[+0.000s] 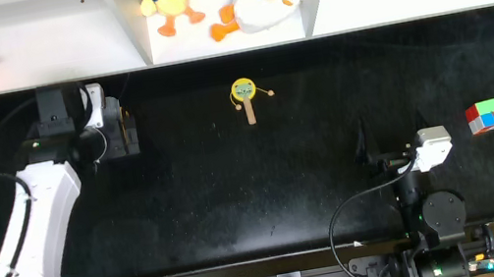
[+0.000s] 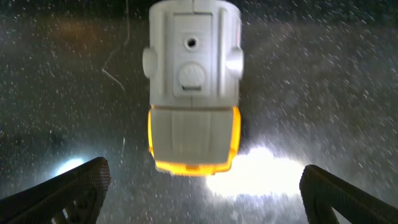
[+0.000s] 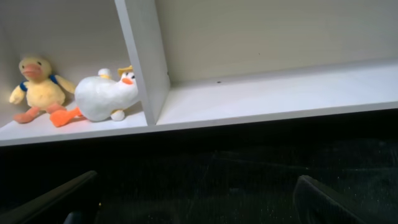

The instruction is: Store Toys

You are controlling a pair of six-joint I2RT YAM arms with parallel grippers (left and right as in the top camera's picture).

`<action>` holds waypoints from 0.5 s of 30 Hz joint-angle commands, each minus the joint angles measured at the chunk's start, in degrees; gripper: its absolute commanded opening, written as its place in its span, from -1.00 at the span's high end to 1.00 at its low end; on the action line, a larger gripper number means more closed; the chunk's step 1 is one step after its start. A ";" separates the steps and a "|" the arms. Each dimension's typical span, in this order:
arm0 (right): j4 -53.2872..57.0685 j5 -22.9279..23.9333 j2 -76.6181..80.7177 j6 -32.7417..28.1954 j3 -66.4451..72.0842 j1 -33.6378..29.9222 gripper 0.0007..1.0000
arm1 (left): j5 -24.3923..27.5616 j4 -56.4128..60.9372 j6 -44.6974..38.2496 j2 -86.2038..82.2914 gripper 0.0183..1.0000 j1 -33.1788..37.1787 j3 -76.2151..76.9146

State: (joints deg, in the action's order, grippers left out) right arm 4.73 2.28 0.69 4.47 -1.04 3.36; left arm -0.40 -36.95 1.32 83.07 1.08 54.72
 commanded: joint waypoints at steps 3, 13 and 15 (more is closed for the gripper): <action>-0.28 -0.33 -0.42 0.02 0.76 -0.35 -0.99 | -2.71 2.89 2.43 2.86 -1.00 -0.46 -0.02; -0.28 -0.33 -0.42 0.02 0.76 -0.35 -0.99 | -2.73 6.01 3.30 4.74 -0.92 -0.46 -0.02; -0.28 -0.33 -0.42 0.04 0.76 -0.35 -1.00 | -2.73 6.40 3.52 5.27 -0.90 -0.46 -0.02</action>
State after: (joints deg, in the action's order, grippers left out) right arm 4.73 2.28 0.69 4.49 -1.04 3.36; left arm -2.44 -31.05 3.33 87.15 1.08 54.72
